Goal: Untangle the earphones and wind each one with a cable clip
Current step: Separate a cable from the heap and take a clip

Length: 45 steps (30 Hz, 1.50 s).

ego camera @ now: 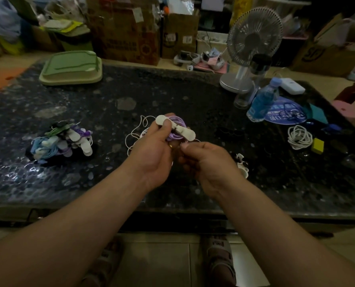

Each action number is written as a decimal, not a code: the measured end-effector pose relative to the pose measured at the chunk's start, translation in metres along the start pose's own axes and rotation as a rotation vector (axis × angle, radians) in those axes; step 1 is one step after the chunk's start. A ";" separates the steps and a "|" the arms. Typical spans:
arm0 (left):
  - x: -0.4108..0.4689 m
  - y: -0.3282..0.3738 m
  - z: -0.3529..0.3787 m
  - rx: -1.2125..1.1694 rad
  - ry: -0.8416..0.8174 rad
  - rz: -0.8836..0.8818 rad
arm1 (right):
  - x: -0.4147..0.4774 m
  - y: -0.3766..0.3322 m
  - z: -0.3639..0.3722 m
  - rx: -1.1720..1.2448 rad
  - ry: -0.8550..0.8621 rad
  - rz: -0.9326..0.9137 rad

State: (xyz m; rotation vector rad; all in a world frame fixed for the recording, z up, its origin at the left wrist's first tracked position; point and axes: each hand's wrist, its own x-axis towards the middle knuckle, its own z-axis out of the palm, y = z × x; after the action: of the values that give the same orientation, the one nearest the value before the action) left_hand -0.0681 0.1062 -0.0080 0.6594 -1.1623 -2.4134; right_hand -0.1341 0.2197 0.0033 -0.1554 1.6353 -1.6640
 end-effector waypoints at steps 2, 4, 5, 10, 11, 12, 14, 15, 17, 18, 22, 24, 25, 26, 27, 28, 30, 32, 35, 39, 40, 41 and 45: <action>0.000 -0.002 0.003 -0.008 0.047 0.050 | -0.004 0.004 0.006 -0.051 0.031 -0.019; -0.002 -0.004 0.006 0.037 0.078 0.088 | -0.003 0.007 0.007 -0.342 0.089 -0.192; -0.004 -0.005 0.007 0.078 0.089 0.112 | -0.002 0.008 0.006 -0.538 0.126 -0.301; -0.007 -0.011 0.007 0.276 0.095 0.234 | -0.004 0.001 0.003 -1.100 0.139 -0.691; -0.007 -0.010 0.006 0.289 0.083 0.234 | -0.004 -0.003 0.001 -1.132 0.107 -0.718; -0.008 -0.008 0.005 0.292 0.071 0.218 | -0.005 -0.008 -0.002 -1.154 0.078 -0.732; -0.010 -0.004 0.004 0.276 0.046 0.159 | -0.006 -0.017 -0.011 -1.162 0.038 -0.710; -0.010 -0.003 0.003 0.257 0.030 0.128 | -0.006 -0.021 -0.015 -1.126 0.024 -0.678; -0.012 -0.002 0.002 0.199 -0.002 0.069 | -0.007 -0.024 -0.020 -0.979 -0.009 -0.575; -0.011 -0.002 0.002 0.166 -0.007 0.043 | -0.007 -0.024 -0.022 -0.915 -0.016 -0.531; -0.008 -0.002 0.003 0.006 0.019 0.006 | -0.009 -0.020 -0.021 -0.929 0.017 -0.576; -0.005 -0.002 0.005 -0.051 0.039 0.016 | -0.010 -0.015 -0.019 -1.006 0.000 -0.637; -0.004 -0.001 0.005 -0.077 0.053 0.016 | -0.011 -0.012 -0.018 -1.062 -0.015 -0.662; -0.003 -0.001 0.005 -0.106 0.067 0.013 | -0.011 -0.009 -0.017 -1.119 -0.026 -0.685; -0.002 0.000 0.005 -0.140 0.078 0.010 | -0.012 -0.008 -0.016 -1.164 -0.034 -0.708; -0.001 0.001 0.004 -0.174 0.083 0.009 | -0.012 -0.007 -0.014 -1.191 -0.043 -0.727; 0.001 0.002 0.002 -0.208 0.086 0.012 | -0.014 -0.008 -0.013 -1.210 -0.078 -0.753; 0.000 0.000 0.001 -0.187 0.078 0.017 | -0.016 -0.010 -0.011 -1.205 -0.128 -0.763; -0.002 -0.005 0.001 -0.084 0.029 0.003 | -0.017 -0.011 -0.010 -1.146 -0.163 -0.788; -0.004 -0.006 0.001 0.065 -0.057 0.003 | -0.016 -0.022 -0.019 -0.924 -0.078 -0.728; -0.005 -0.006 0.001 0.087 -0.072 0.004 | -0.015 -0.026 -0.023 -0.890 -0.047 -0.713; -0.006 -0.005 0.002 0.106 -0.091 -0.003 | -0.014 -0.029 -0.026 -0.859 -0.028 -0.690; -0.012 -0.004 0.007 0.143 -0.198 -0.045 | -0.010 -0.032 -0.036 -0.762 0.001 -0.596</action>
State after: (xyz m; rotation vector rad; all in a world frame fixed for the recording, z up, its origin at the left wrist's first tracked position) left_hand -0.0629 0.1193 -0.0044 0.5021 -1.4241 -2.4963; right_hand -0.1624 0.2495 0.0304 -1.1047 2.2953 -1.3210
